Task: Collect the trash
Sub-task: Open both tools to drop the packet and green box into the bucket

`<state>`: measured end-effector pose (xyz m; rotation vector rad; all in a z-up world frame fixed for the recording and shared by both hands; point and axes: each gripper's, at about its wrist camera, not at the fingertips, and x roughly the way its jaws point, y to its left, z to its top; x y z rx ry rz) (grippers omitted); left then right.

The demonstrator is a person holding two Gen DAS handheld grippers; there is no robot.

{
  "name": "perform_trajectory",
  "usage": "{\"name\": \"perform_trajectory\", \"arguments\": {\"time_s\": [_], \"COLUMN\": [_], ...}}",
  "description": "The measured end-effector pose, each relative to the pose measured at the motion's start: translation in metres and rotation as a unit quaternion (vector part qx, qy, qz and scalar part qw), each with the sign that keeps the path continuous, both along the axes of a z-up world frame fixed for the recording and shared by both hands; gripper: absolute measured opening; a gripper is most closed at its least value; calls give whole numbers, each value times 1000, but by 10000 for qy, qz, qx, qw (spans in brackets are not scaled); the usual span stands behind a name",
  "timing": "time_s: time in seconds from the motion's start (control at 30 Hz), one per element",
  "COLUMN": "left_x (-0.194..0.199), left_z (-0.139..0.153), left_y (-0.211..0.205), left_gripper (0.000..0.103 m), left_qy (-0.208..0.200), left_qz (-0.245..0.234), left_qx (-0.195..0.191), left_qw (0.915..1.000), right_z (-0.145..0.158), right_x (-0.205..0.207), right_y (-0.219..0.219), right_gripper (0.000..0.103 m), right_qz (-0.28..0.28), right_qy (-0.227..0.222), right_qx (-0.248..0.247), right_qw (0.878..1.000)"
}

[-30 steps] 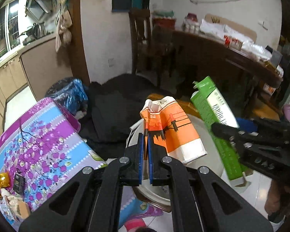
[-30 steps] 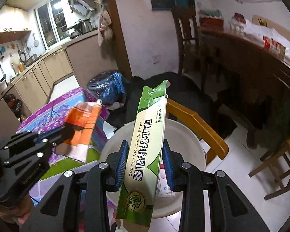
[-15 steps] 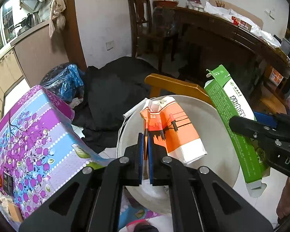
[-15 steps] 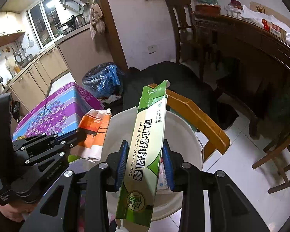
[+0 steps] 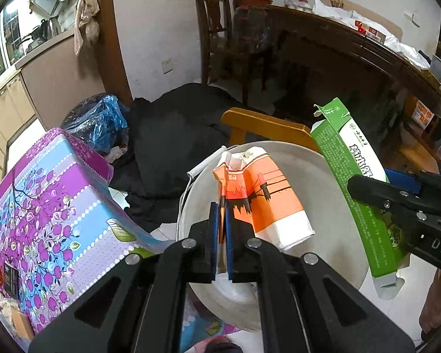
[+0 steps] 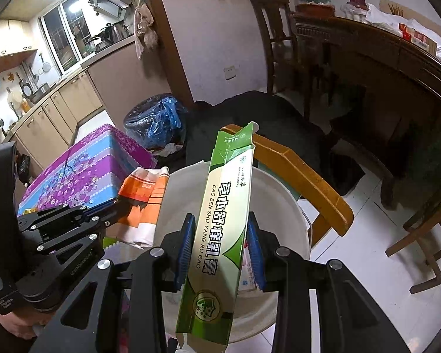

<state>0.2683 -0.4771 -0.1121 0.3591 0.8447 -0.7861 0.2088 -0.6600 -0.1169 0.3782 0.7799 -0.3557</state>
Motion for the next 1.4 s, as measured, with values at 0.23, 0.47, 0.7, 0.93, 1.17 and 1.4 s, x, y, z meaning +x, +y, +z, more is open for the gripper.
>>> {"name": "perform_trajectory", "arguments": {"time_s": [0.23,0.47,0.7,0.93,1.17,1.4], "left_x": [-1,0,-1,-2,-1,-1], "left_z": [-1,-3,-2,-1,-1,-2], "left_y": [-3,-2,-2,-3,-1,0], "left_gripper": [5,39,60,65,65,65], "left_qy": [6,-6,-51,-102,-113,-122], "left_qz": [32,38,26,60,88,83], "left_qx": [82,82,60,84,100,107], "left_qw": [10000,10000,10000,9999,9998,9998], "right_z": [-2,-3,0,2,2,2], "right_x": [1,-1,-5,-7,-8,-9], "right_y": [3,5,5,4,3,3], "right_gripper": [39,40,42,43,43,43], "right_qz": [-5,-89,-177,-161,-179,-177], "right_qy": [28,-7,-70,-110,-109,-122], "right_qx": [3,-17,-42,-29,-30,-29], "right_qw": [10000,10000,9998,9998,9998,9998]}}
